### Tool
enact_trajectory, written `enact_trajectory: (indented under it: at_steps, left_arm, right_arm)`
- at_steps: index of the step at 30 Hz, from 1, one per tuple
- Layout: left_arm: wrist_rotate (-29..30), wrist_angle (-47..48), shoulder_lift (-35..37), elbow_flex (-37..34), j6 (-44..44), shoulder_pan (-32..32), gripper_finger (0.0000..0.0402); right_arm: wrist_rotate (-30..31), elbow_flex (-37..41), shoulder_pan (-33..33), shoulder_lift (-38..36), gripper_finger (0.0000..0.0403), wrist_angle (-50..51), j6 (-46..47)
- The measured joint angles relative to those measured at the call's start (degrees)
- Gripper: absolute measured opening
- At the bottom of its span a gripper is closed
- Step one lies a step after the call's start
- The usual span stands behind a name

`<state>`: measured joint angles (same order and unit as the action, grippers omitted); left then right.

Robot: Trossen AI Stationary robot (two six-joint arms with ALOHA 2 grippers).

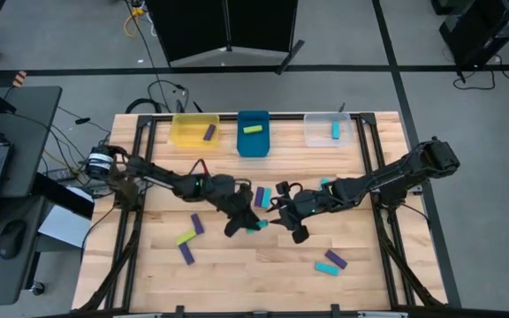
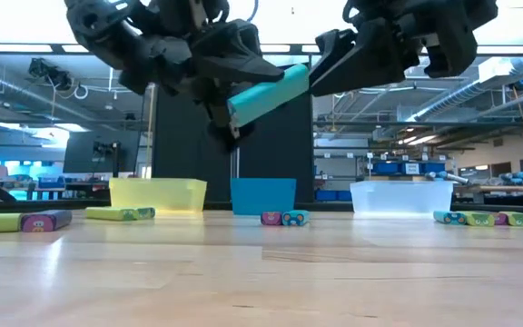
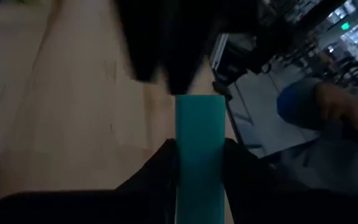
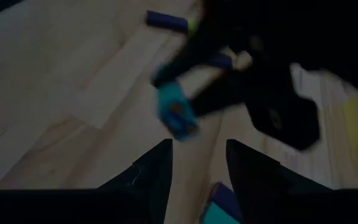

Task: Sort blocks
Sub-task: Put the blue block into the transparent bin

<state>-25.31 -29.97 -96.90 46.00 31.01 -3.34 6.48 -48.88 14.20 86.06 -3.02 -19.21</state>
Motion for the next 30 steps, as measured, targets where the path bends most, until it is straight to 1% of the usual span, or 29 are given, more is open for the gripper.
enact_trajectory:
  at_steps: [5, 11, 15, 19, 24, 30]
  left_arm:
    - [-3.14, -0.9, 0.0, 0.0, 0.91, 3.38, 0.0101]
    - [-6.91, -4.2, 0.0, 0.0, 0.85, 5.36, 0.0101]
    - [-8.94, -6.25, 0.04, 0.02, 0.46, 6.21, 0.0101]
    - [-10.46, -6.93, 0.04, 0.02, -0.95, 7.13, 0.0101]
    - [-13.9, -6.77, 0.11, 0.07, -1.94, 9.12, 0.0101]
    - [-16.62, -6.78, 0.11, 0.07, -3.08, 12.02, 0.0101]
  right_arm:
    - [-2.9, 0.0, -0.74, -0.45, 0.0162, -2.19, -2.07]
    - [-6.48, 0.0, -3.17, -0.45, 0.016, -4.6, -2.13]
    - [-9.16, 0.0, -4.63, -0.45, 0.0152, -5.36, -2.0]
    - [-9.23, 0.0, -5.73, -0.45, 0.0129, -5.6, -1.78]
    - [-9.39, 0.02, -6.65, -0.45, 0.008, -6.37, -3.08]
    - [-9.31, 0.02, -8.09, -0.45, 0.0078, -6.43, -4.19]
